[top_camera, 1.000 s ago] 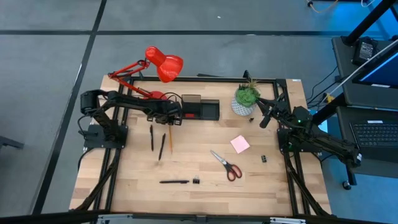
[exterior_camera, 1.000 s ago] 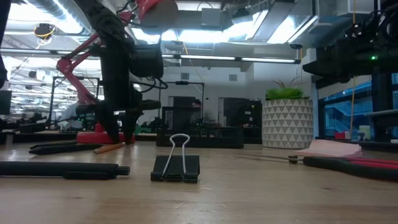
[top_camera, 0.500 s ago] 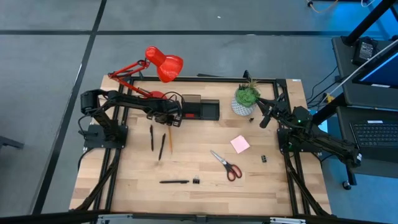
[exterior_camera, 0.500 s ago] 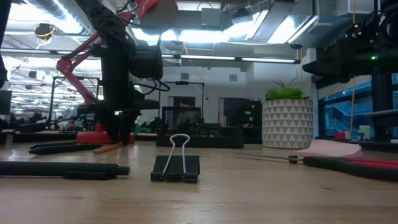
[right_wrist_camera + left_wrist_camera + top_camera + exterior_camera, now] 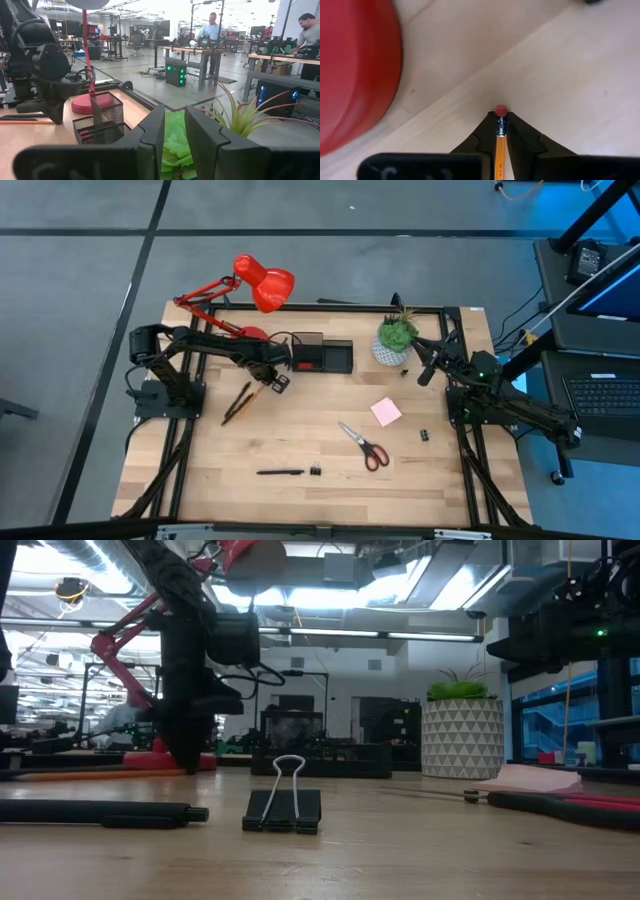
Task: Pick and place office supplies into organizer
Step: Put the pencil into the desk organizer
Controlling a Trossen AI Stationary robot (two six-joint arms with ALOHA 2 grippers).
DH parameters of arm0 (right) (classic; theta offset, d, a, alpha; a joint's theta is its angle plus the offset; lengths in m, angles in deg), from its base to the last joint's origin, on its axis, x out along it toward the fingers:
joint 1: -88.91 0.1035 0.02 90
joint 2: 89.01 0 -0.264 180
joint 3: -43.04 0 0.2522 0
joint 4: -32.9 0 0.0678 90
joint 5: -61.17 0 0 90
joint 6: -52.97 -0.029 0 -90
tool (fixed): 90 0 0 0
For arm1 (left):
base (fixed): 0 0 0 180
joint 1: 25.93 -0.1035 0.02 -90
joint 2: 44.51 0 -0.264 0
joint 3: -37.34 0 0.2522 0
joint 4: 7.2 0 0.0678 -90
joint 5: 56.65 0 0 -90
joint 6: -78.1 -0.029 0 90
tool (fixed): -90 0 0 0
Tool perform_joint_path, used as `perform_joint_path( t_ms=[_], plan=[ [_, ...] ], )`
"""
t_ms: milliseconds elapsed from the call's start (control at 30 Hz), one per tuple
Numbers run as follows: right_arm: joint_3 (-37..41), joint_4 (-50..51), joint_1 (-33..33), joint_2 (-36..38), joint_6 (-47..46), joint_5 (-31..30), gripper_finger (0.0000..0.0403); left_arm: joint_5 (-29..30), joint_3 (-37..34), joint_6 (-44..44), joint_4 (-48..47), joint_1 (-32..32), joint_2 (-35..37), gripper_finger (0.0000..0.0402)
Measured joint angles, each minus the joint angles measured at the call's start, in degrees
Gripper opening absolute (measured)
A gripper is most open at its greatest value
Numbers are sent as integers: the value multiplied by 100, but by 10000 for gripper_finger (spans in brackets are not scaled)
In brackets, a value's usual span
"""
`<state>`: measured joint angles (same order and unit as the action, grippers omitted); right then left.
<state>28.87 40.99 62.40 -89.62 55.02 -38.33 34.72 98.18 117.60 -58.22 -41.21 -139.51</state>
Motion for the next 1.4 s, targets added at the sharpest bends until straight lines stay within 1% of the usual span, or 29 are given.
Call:
perform_joint_path(
  t_ms=[233, 333, 433, 500, 600, 733, 867, 967, 1133, 1400],
  plan=[
    [0, 2, -1, -1, 0, 1, 80, 20, -20, -1582, 232, 315, 0, 28],
    [0, 2, 1, 1, 0, -1, 80, -134, -21, -1952, 327, 506, -2, 28],
    [0, 3, -1, 1, 0, -1, 80, -142, -21, -2227, 334, 701, -4, 30],
    [0, 18, 1, 1, 0, 1, 80, -98, -21, -2291, 337, 818, -7, 30],
    [0, 26, 1, 1, 0, 1, 80, 117, -21, -2324, 340, 933, -7, 29],
    [0, 26, 1, 1, 0, 1, 80, 411, -21, -2581, 380, 1026, -9, 26],
    [0, 39, 0, 0, 0, 0, 80, 395, -30, -2781, 474, 1028, -9, 36],
    [0, 39, 0, 1, 2, 1, 80, 462, -30, -2787, 499, 1067, -11, 53],
    [0, 39, 1, -1, 3, 1, 80, 745, -41, -2697, 666, 1154, -9, 78],
    [0, 39, -1, 1, 17, 1, 80, 750, -39, -2536, 826, 1167, -17, 75]
  ],
)
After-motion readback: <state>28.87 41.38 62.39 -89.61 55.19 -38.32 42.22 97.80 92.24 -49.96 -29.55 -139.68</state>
